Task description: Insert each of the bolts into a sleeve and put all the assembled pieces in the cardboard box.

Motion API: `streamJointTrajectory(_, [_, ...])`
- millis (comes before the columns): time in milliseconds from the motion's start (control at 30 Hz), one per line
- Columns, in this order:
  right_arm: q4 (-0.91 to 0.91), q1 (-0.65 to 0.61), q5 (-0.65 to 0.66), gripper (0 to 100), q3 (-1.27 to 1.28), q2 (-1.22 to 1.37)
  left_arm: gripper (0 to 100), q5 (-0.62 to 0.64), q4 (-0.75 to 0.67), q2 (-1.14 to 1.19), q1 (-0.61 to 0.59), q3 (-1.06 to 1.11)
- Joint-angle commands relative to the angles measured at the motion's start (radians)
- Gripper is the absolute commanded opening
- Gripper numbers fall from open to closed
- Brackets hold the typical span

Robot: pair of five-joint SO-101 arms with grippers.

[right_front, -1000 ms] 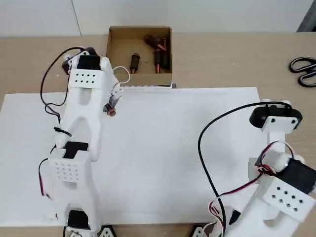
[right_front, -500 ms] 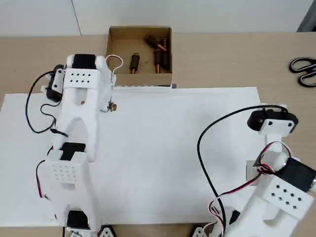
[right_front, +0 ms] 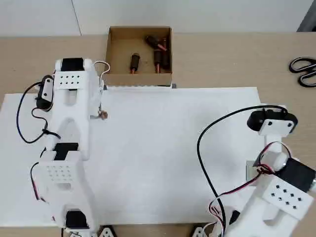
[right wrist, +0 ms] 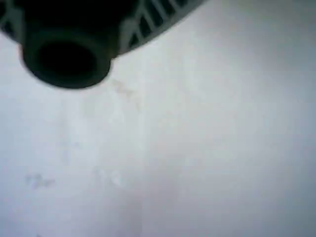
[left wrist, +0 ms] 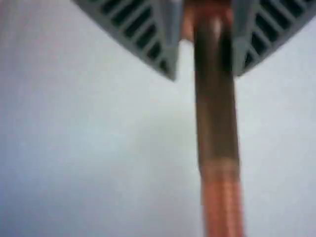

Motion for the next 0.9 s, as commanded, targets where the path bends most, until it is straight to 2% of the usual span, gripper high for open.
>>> streamJointTrajectory(0, [-0.016,0.008,-0.002,0.3,-0.006,-0.016,24,0.003,0.020,-0.075,0.003,0.004])
streamJointTrajectory(67, [-0.016,0.008,-0.002,0.3,-0.006,-0.016,27,0.002,0.021,-0.075,0.003,0.004])
streamJointTrajectory(233, [-0.016,0.007,-0.002,0.3,-0.006,-0.015,28,-0.025,0.025,-0.075,0.005,0.004])
streamJointTrajectory(500, [-0.016,0.010,-0.002,0.3,-0.006,-0.015,28,-0.382,0.026,-0.086,-0.008,-0.045])
streamJointTrajectory(667, [-0.016,0.010,-0.002,0.3,-0.006,-0.015,28,-0.695,0.026,-0.086,-0.061,-0.105])
streamJointTrajectory(867, [-0.018,0.007,-0.002,0.3,-0.006,-0.010,28,-0.967,0.026,-0.084,-0.068,-0.088])
